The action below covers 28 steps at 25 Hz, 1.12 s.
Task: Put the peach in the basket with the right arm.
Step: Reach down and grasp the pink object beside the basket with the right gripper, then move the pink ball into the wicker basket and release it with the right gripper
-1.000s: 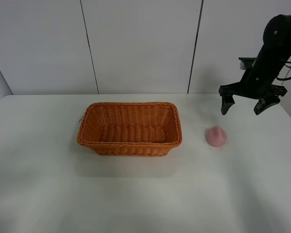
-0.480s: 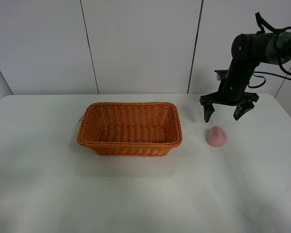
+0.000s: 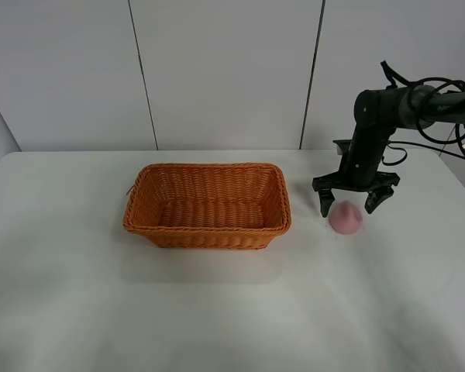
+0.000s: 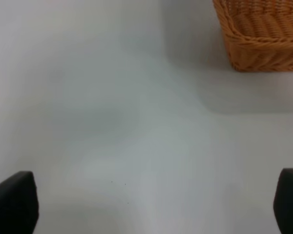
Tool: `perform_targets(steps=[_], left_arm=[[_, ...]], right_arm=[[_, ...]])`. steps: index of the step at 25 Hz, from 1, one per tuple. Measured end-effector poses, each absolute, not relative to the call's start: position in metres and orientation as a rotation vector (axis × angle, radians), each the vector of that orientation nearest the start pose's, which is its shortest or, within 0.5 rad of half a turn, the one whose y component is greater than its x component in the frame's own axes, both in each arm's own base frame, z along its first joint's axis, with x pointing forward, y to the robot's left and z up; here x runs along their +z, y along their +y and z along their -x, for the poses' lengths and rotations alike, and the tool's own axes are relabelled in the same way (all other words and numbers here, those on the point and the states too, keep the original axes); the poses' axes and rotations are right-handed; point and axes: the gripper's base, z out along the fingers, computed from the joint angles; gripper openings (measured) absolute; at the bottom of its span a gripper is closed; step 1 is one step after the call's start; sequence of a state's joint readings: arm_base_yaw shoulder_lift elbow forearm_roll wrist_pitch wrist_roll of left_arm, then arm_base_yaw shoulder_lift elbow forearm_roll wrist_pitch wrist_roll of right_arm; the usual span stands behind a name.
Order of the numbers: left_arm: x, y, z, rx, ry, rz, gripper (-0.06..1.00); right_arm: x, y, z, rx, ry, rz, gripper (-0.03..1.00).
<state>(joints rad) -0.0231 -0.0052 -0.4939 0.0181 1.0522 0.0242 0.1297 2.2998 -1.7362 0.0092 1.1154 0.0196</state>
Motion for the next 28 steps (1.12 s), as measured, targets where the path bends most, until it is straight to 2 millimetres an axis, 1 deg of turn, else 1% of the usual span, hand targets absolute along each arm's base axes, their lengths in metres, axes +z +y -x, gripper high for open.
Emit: perform_targets(steps=[4, 7, 9, 10, 12, 16, 17, 18, 20, 22, 24, 26, 28], left_arm=[[0.276, 0.002, 0.005, 0.022, 2.036, -0.047, 0.99], [0.276, 0.002, 0.005, 0.022, 2.036, -0.047, 0.99], [0.276, 0.002, 0.005, 0.022, 2.036, -0.047, 0.99], [0.276, 0.002, 0.005, 0.022, 2.036, -0.047, 0.99], [0.276, 0.002, 0.005, 0.022, 2.036, -0.047, 0.99], [0.276, 0.002, 0.005, 0.022, 2.036, -0.047, 0.99], [0.276, 0.002, 0.005, 0.022, 2.036, -0.047, 0.99], [0.276, 0.002, 0.005, 0.022, 2.036, -0.047, 0.99], [0.276, 0.002, 0.005, 0.022, 2.036, -0.047, 0.99], [0.276, 0.002, 0.005, 0.022, 2.036, -0.047, 0.99], [0.276, 0.002, 0.005, 0.022, 2.036, -0.047, 0.99], [0.276, 0.002, 0.005, 0.022, 2.036, -0.047, 0.99], [0.276, 0.002, 0.005, 0.022, 2.036, -0.047, 0.99]], right_arm=[[0.110, 0.059, -0.444, 0.007, 3.185, 0.169, 0.70], [0.109, 0.059, -0.444, 0.007, 3.187, 0.169, 0.70], [0.109, 0.059, -0.443, 0.007, 3.191, 0.168, 0.66], [0.108, 0.059, -0.443, 0.006, 3.194, 0.168, 0.61], [0.108, 0.059, -0.443, 0.006, 3.197, 0.168, 0.49], [0.110, 0.058, -0.443, -0.008, 3.204, 0.175, 0.09], [0.112, 0.057, -0.443, -0.018, 3.203, 0.180, 0.03], [0.114, 0.057, -0.443, -0.023, 3.201, 0.182, 0.00], [0.119, 0.057, -0.445, -0.027, 3.197, 0.184, 0.00], [0.128, 0.058, -0.449, -0.028, 3.189, 0.185, 0.00], [0.145, 0.058, -0.457, -0.030, 3.139, 0.186, 0.00], [0.169, 0.060, -0.466, -0.021, 3.057, 0.183, 0.00], [0.200, 0.061, -0.472, -0.005, 2.963, 0.175, 0.00]])
